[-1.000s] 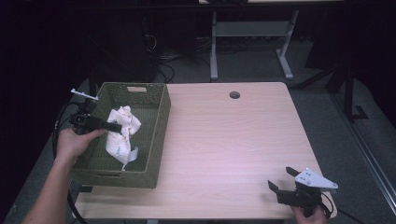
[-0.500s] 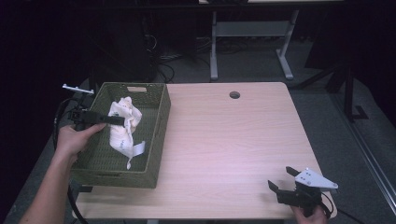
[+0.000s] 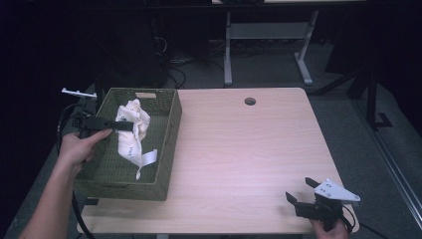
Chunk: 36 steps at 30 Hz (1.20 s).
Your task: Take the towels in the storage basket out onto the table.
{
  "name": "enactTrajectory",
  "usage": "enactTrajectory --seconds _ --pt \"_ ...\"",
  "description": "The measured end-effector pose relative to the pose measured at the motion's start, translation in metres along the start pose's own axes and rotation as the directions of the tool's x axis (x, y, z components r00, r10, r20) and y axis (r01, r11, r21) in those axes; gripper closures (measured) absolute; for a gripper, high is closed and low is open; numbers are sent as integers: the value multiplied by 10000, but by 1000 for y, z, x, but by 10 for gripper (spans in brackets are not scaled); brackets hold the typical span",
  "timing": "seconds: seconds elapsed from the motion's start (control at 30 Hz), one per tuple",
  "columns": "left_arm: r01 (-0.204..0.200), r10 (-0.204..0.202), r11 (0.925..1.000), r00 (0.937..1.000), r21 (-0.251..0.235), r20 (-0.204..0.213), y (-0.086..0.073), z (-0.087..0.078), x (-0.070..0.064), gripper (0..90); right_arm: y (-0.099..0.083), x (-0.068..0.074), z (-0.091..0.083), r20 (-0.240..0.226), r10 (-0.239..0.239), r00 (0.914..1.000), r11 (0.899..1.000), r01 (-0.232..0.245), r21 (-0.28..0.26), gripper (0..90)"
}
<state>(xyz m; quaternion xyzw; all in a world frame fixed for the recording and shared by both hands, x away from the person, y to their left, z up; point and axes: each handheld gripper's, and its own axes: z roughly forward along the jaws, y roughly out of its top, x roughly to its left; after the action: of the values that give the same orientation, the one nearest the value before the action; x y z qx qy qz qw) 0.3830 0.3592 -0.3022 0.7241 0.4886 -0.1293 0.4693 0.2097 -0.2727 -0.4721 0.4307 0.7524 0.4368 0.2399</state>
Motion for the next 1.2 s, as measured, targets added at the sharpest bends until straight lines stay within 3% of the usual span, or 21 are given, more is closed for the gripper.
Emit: enactTrajectory --seconds 0.23,0.6,0.87,1.2 --pt "-174 184 9997 9984 -183 540 4 5 -9 739 0 -1 0 2 -10 10000 10000 10 -36 137" --pt "-428 443 9989 9949 -182 906 9 15 -22 739 -1 -3 -1 55 13 10000 10000 -13 -37 137" --pt "-678 701 9975 9893 -217 1283 14 24 -35 737 -1 -3 -1 59 6 10000 10000 -6 -47 137" --pt "-1064 1044 9943 9818 44 1586 22 46 -54 736 0 -3 -1 56 33 10000 10000 -33 -68 137"
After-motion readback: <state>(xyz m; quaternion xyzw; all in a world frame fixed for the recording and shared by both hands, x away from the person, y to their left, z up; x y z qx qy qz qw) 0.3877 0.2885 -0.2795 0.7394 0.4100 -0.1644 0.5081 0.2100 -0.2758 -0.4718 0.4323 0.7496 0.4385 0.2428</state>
